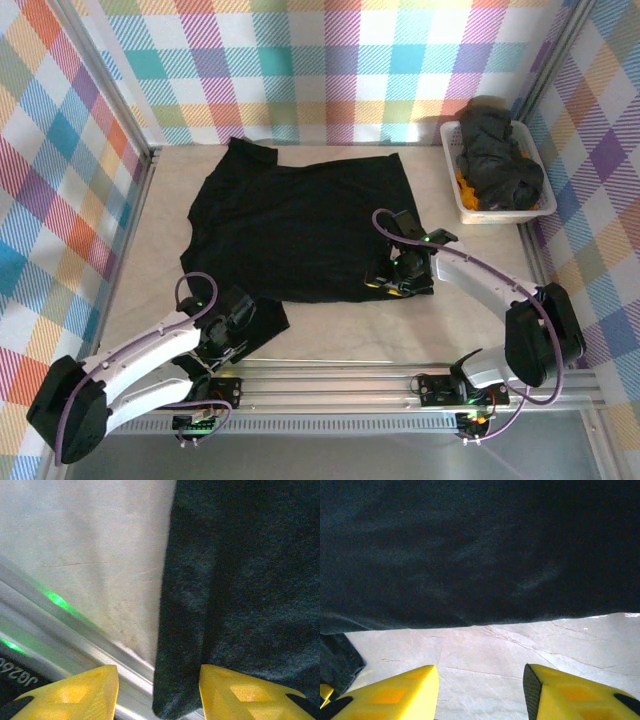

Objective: Fold and stack the t-shirts

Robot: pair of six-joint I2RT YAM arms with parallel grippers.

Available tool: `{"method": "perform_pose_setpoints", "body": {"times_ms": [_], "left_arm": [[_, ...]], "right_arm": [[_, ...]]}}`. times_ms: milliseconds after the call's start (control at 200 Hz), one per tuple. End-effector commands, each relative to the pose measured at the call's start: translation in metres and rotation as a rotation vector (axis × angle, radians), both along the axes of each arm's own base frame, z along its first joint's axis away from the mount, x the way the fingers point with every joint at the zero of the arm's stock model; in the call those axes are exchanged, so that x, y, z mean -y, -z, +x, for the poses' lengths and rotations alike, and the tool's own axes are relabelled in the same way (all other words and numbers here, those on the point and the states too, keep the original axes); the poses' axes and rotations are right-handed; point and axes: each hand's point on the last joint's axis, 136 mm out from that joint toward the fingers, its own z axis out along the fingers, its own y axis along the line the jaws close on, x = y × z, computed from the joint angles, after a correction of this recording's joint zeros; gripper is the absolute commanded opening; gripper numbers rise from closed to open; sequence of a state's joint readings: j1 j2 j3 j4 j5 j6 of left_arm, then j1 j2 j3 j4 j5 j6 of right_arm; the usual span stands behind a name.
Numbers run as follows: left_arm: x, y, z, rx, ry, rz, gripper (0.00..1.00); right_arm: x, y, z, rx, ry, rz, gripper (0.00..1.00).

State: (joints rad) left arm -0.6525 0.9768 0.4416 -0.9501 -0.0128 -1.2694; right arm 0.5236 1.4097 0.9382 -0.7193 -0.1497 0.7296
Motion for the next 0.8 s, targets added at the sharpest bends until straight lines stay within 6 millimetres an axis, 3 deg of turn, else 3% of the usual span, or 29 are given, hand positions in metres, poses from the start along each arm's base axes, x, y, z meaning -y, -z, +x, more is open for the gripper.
{"method": "perform_pose_setpoints", "body": {"times_ms": [0, 60, 190, 315, 410, 590, 795], "left_arm": [[0.016, 0.008, 0.009, 0.019, 0.001, -0.053, 0.43], [0.019, 0.007, 0.016, 0.038, 0.009, -0.051, 0.35], [0.023, -0.007, 0.033, 0.11, 0.012, -0.045, 0.0], [0.015, -0.026, 0.038, 0.159, 0.023, -0.014, 0.0], [0.005, -0.043, 0.037, 0.197, 0.029, 0.015, 0.0], [0.001, -0.054, 0.033, 0.221, 0.031, -0.001, 0.0], [0.001, -0.055, 0.032, 0.224, 0.029, -0.004, 0.0]], "right_arm": [[0.022, 0.001, -0.004, -0.018, 0.064, -0.022, 0.49], [0.039, 0.002, -0.003, -0.021, 0.125, -0.024, 0.49], [0.083, 0.01, -0.005, -0.041, 0.312, -0.028, 0.51], [0.113, 0.019, -0.004, -0.055, 0.459, -0.014, 0.51], [0.123, 0.028, 0.0, -0.079, 0.514, -0.002, 0.49], [0.128, 0.044, 0.01, -0.109, 0.554, 0.0, 0.44], [0.128, 0.061, 0.003, -0.161, 0.6, 0.01, 0.41]]}}
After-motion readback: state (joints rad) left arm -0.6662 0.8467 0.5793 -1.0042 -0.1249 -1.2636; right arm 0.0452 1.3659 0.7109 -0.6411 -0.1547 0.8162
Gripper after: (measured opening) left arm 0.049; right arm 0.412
